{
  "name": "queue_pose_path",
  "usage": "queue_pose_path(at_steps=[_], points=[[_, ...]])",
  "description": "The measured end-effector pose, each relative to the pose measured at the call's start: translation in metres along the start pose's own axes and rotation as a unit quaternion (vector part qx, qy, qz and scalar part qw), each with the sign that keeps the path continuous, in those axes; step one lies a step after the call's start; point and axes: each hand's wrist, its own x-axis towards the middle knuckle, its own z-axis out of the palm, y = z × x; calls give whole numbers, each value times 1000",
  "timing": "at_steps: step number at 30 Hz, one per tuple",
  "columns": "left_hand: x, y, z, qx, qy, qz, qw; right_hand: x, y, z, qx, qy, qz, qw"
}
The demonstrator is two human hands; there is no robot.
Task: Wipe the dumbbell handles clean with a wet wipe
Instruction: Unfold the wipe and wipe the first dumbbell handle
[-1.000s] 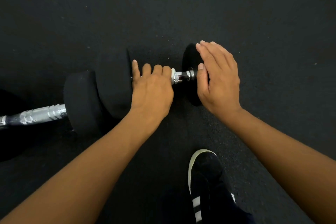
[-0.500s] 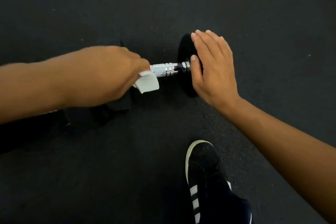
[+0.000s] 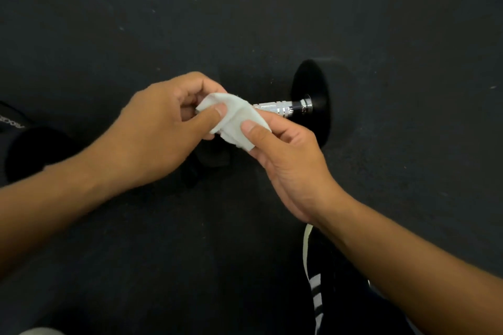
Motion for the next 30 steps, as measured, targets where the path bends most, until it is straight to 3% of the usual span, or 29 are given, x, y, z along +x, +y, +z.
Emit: queue_pose_path(at_steps=[5, 13, 17, 20, 22, 30], points=[[-8, 4, -8, 2, -14, 22, 1000, -5, -5, 7, 41, 32, 29, 998], [7, -13, -12, 128, 62, 82, 986, -17, 6, 5, 105, 62, 56, 991], [11, -19, -3, 346, 68, 180, 918, -21, 20, -12, 117, 174, 76, 975], [11, -28, 3, 471, -8, 108, 875, -10, 35, -21, 111, 237, 130, 956], [10, -34, 3, 484, -31, 77, 871, 0, 41, -19, 98, 247, 162, 950], [14, -44, 5, 454, -16, 95, 886, 45, 46, 15, 127, 264, 221, 930]])
